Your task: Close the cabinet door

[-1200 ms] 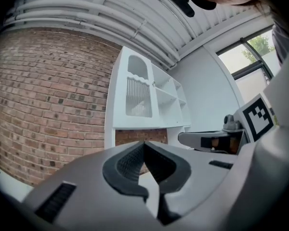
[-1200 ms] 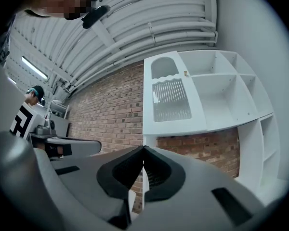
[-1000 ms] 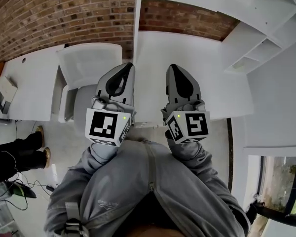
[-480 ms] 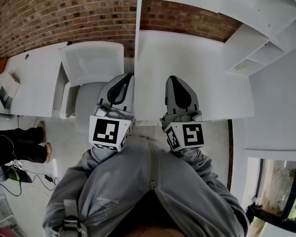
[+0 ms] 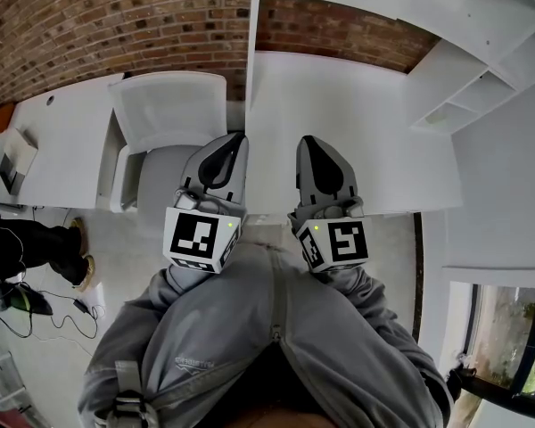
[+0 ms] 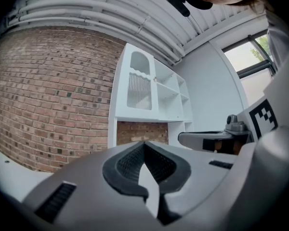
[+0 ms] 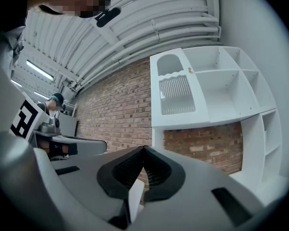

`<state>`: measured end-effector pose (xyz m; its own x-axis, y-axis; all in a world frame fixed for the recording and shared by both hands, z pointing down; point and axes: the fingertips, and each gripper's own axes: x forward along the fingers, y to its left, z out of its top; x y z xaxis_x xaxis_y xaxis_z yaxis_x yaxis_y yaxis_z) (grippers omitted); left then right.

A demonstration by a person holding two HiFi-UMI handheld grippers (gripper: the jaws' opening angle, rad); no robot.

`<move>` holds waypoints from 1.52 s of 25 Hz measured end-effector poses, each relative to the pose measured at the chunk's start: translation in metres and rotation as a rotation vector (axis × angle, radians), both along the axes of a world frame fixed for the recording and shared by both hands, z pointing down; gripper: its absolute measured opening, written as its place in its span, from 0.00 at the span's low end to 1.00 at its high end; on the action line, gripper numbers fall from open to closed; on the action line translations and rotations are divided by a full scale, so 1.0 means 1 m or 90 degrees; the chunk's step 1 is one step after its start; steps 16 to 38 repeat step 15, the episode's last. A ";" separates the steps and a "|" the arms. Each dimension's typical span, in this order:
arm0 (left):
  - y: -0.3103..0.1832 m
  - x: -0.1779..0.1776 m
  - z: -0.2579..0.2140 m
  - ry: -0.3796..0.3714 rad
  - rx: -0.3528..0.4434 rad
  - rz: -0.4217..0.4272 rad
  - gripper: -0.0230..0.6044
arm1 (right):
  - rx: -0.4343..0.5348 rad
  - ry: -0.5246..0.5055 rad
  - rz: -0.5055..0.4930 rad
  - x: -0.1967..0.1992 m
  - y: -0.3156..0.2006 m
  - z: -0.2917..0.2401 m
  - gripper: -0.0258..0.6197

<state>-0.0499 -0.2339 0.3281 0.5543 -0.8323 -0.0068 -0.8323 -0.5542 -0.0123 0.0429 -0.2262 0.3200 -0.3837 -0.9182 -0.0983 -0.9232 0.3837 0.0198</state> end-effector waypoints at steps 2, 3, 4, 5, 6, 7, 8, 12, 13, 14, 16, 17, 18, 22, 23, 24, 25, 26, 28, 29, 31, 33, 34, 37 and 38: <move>0.001 0.000 -0.002 0.002 0.003 -0.001 0.05 | 0.004 0.002 -0.001 0.000 0.001 -0.001 0.08; 0.002 0.001 -0.002 0.003 0.005 -0.001 0.05 | 0.005 0.003 -0.002 0.001 0.002 -0.002 0.08; 0.003 0.002 -0.002 0.004 0.005 0.000 0.05 | 0.006 0.003 -0.002 0.002 0.004 -0.001 0.08; 0.004 0.003 -0.002 0.005 0.005 0.000 0.05 | 0.006 0.003 -0.003 0.002 0.005 -0.001 0.08; 0.005 0.004 -0.002 0.006 0.005 0.001 0.05 | 0.006 0.002 -0.003 0.002 0.006 -0.002 0.08; 0.007 0.005 -0.002 0.006 0.004 0.002 0.05 | 0.007 0.002 -0.004 0.002 0.008 -0.002 0.08; 0.008 0.005 -0.002 0.006 0.004 0.003 0.05 | 0.008 0.002 -0.005 0.002 0.009 -0.003 0.08; 0.011 0.010 -0.003 0.006 0.005 0.006 0.05 | 0.011 -0.004 -0.004 0.005 0.013 -0.004 0.08; 0.012 0.011 -0.002 0.006 0.004 0.007 0.05 | 0.011 -0.005 -0.004 0.006 0.013 -0.003 0.08; 0.013 0.012 -0.002 0.006 0.003 0.008 0.05 | 0.010 -0.007 -0.004 0.007 0.014 -0.002 0.08; 0.014 0.014 -0.001 0.006 0.002 0.009 0.05 | 0.009 -0.008 -0.004 0.007 0.015 -0.001 0.08; 0.014 0.014 -0.001 0.006 0.002 0.009 0.05 | 0.009 -0.008 -0.004 0.007 0.015 -0.001 0.08; 0.014 0.014 -0.001 0.006 0.002 0.009 0.05 | 0.009 -0.008 -0.004 0.007 0.015 -0.001 0.08; 0.014 0.014 -0.001 0.006 0.002 0.009 0.05 | 0.009 -0.008 -0.004 0.007 0.015 -0.001 0.08; 0.014 0.014 -0.001 0.006 0.002 0.009 0.05 | 0.009 -0.008 -0.004 0.007 0.015 -0.001 0.08; 0.014 0.014 -0.001 0.006 0.002 0.009 0.05 | 0.009 -0.008 -0.004 0.007 0.015 -0.001 0.08; 0.014 0.014 -0.001 0.006 0.002 0.009 0.05 | 0.009 -0.008 -0.004 0.007 0.015 -0.001 0.08; 0.014 0.014 -0.001 0.006 0.002 0.009 0.05 | 0.009 -0.008 -0.004 0.007 0.015 -0.001 0.08; 0.014 0.014 -0.001 0.006 0.002 0.009 0.05 | 0.009 -0.008 -0.004 0.007 0.015 -0.001 0.08; 0.014 0.014 -0.001 0.006 0.002 0.009 0.05 | 0.009 -0.008 -0.004 0.007 0.015 -0.001 0.08; 0.014 0.014 -0.001 0.006 0.002 0.009 0.05 | 0.009 -0.008 -0.004 0.007 0.015 -0.001 0.08; 0.014 0.014 -0.001 0.006 0.002 0.009 0.05 | 0.009 -0.008 -0.004 0.007 0.015 -0.001 0.08; 0.014 0.014 -0.001 0.006 0.002 0.009 0.05 | 0.009 -0.008 -0.004 0.007 0.015 -0.001 0.08; 0.014 0.014 -0.001 0.006 0.002 0.009 0.05 | 0.009 -0.008 -0.004 0.007 0.015 -0.001 0.08; 0.014 0.014 -0.001 0.006 0.002 0.009 0.05 | 0.009 -0.008 -0.004 0.007 0.015 -0.001 0.08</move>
